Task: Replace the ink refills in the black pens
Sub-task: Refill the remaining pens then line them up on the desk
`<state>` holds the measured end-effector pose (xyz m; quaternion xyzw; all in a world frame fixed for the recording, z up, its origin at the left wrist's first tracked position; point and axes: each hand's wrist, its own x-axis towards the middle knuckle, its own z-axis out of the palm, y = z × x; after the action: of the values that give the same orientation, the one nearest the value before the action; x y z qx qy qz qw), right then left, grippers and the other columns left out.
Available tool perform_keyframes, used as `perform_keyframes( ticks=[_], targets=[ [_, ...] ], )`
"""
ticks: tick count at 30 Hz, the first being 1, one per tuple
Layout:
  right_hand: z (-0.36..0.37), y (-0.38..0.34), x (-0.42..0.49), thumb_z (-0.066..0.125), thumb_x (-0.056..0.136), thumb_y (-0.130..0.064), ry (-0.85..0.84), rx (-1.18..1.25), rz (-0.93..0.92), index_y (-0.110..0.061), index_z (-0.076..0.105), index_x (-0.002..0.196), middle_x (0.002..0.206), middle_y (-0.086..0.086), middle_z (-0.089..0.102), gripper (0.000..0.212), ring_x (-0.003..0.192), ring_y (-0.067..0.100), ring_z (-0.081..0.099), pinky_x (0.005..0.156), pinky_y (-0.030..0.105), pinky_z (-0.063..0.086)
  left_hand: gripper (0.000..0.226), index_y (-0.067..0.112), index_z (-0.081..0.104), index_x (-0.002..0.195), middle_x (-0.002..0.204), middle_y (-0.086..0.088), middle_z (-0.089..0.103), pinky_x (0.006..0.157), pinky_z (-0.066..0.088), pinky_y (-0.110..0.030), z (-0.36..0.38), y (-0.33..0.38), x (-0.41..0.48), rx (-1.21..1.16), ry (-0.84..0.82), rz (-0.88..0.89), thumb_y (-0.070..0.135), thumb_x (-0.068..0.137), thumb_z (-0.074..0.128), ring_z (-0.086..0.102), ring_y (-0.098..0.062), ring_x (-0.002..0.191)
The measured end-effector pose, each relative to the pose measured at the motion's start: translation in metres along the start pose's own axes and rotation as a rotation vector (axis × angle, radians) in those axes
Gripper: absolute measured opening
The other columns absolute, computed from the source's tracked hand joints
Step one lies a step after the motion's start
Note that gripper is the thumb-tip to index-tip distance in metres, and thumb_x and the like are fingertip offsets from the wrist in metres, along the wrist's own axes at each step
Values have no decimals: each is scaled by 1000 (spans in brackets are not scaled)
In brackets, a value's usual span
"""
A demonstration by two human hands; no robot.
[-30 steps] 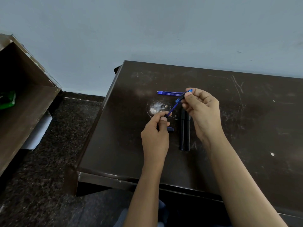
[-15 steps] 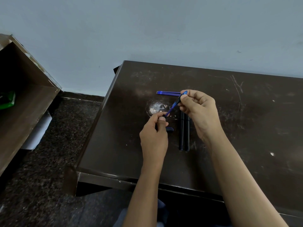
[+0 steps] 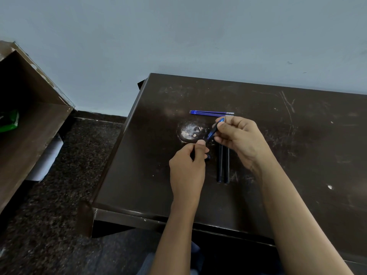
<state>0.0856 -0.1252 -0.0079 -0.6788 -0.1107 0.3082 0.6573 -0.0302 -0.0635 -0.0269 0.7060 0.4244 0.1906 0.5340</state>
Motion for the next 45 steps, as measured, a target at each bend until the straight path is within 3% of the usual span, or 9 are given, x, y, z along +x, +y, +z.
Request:
perform_keyframes(
  ticks=[9,14,20,25,30,35,40,43,45],
  targets=[
    [3,1,-1,57,93,-8,-79,61,22,-11,64,96,87,7,69,8,70,8,64,77,26,55,27,12,68,88,78,-2,66,55,41,-2,-1,5,0,-95,-3,16,19,99,44,52,11,59],
    [2,5,0,61,90,-6,-70,72,21,-10,63,99,87,8,69,10,71,10,64,74,26,55,19,20,60,87,80,-2,66,59,44,-8,1,0,1,-55,-1,47,23,98,46,62,-9,69],
    [1,7,0,63,88,-5,-50,77,20,-7,64,101,91,10,71,14,74,12,66,75,26,55,23,21,64,98,84,6,66,60,39,2,2,3,0,-42,-88,43,20,100,41,53,18,67],
    [1,5,-2,64,87,-3,-59,90,16,-6,62,99,98,15,71,12,79,15,66,75,26,55,12,28,58,92,77,12,62,63,40,0,-1,3,0,-46,-26,119,15,92,59,58,12,72],
    [2,4,-1,65,87,-4,-50,100,0,-11,63,91,93,12,72,9,77,12,67,73,24,55,23,19,67,90,84,8,68,64,40,-1,2,1,2,-52,8,86,25,99,46,63,-4,77],
    [2,4,-2,65,87,-5,-55,117,-2,-10,63,92,93,12,72,8,75,11,66,72,23,55,9,24,63,97,85,14,65,70,43,-1,-1,1,2,-88,45,133,21,89,64,61,10,81],
    [3,5,-1,64,87,-4,-66,107,5,-10,63,93,91,10,72,8,71,9,65,70,22,54,30,18,71,94,83,8,71,65,47,-8,2,0,2,-134,0,52,31,99,44,68,-2,72],
    [4,6,-1,64,87,-4,-74,112,4,-8,63,97,94,12,72,10,74,9,66,70,22,55,9,18,67,96,85,10,68,66,44,-3,0,0,3,-110,37,101,22,93,59,63,6,76],
    [4,6,-2,64,87,-4,-74,115,7,-5,63,99,95,14,71,12,75,10,66,71,22,56,9,21,64,99,87,11,66,67,44,-3,-1,0,3,-101,50,124,22,89,64,61,9,79]
  ],
)
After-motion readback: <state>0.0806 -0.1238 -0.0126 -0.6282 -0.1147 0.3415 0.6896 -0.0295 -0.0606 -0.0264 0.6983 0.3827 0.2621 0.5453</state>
